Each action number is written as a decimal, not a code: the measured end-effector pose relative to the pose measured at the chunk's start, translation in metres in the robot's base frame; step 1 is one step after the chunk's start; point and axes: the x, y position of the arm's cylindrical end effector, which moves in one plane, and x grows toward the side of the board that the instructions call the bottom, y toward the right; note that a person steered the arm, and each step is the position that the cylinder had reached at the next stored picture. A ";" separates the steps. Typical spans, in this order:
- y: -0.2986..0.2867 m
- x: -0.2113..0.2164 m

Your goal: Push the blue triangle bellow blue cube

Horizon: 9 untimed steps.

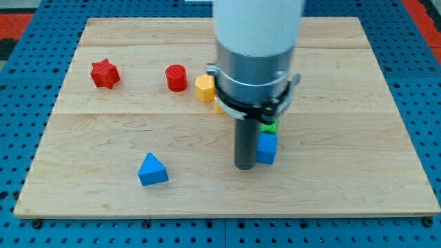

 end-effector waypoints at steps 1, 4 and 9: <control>-0.016 0.003; -0.022 -0.021; -0.191 -0.015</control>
